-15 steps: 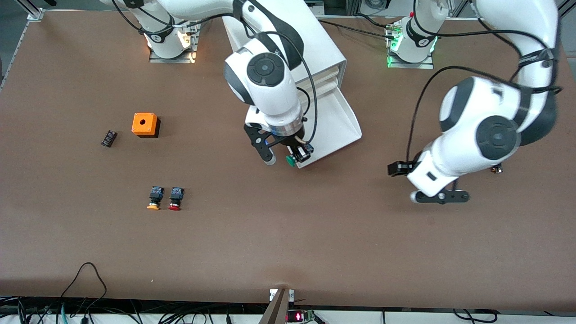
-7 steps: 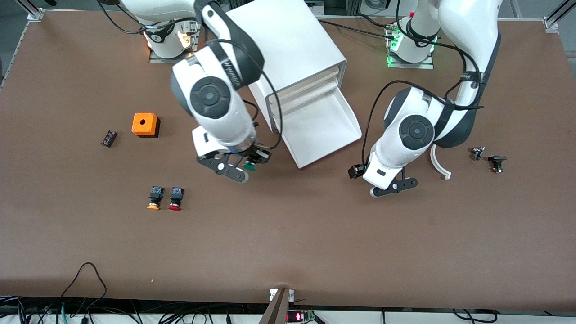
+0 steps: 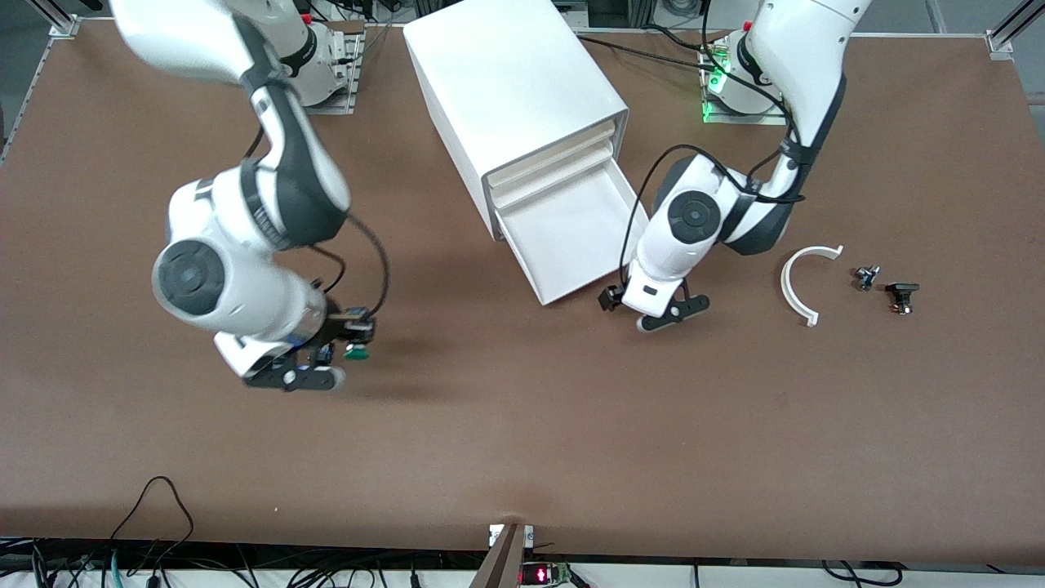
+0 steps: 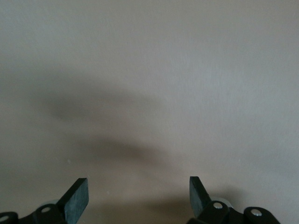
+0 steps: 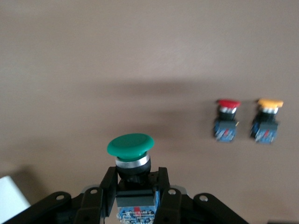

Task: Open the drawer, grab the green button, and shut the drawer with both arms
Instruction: 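Place the green button by the red button while the left gripper pushes the drawer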

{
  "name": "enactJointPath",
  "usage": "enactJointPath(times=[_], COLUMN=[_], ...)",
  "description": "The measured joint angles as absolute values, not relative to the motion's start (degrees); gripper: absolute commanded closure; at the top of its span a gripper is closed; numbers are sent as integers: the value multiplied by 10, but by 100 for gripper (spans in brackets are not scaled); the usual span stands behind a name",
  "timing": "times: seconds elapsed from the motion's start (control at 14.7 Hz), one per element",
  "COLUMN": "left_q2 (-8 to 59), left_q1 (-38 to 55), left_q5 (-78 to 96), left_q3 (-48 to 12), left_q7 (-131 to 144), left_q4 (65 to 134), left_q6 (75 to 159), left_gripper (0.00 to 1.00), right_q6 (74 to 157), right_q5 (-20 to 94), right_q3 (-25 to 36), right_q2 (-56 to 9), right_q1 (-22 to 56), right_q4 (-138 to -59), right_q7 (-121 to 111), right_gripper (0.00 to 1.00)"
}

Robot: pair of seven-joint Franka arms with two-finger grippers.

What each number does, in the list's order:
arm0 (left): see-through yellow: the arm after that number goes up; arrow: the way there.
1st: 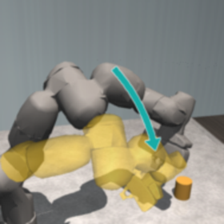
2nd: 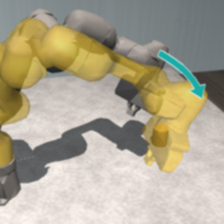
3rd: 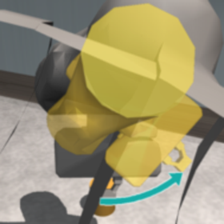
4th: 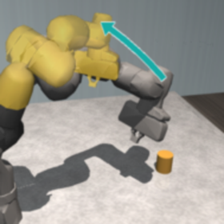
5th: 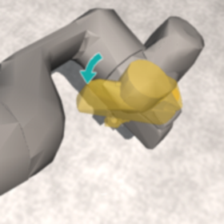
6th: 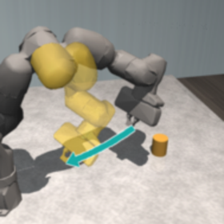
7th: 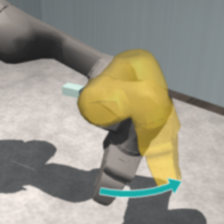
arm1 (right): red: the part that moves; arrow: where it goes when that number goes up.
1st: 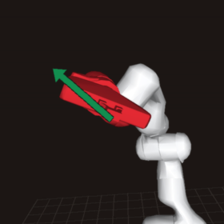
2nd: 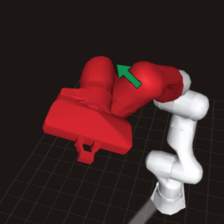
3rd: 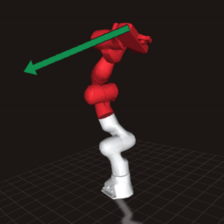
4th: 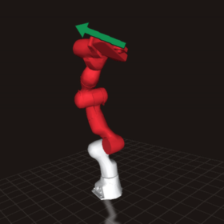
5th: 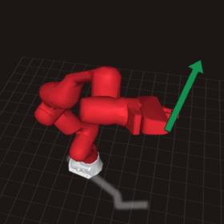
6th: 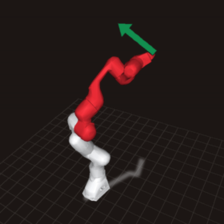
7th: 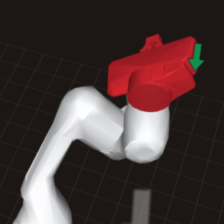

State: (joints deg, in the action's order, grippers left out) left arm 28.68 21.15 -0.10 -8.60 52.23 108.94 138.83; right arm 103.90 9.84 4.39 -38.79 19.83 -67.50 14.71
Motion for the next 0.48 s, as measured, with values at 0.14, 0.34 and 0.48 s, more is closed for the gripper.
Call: enactJointPath(times=[0.14, 0.34, 0.48], left_q2=[290, 295, 298], left_q1=[221, 239, 253], left_q5=[-1, -1, -1], left_q3=[-86, -86, -87], left_q7=[530, 547, 554], left_q4=[1094, 1098, 1103], left_q6=[1389, 1389, 1389], left_gripper=[4, 3, 2], right_q6=[1087, 1138, 1160], right_q5=[103, 103, 103], right_q3=[44, 40, 40], right_q2=[-395, -411, -427], right_q1=[183, 187, 187], right_q4=[-716, -753, -765], right_q7=[112, 110, 110], right_gripper=[100, 100, 100])
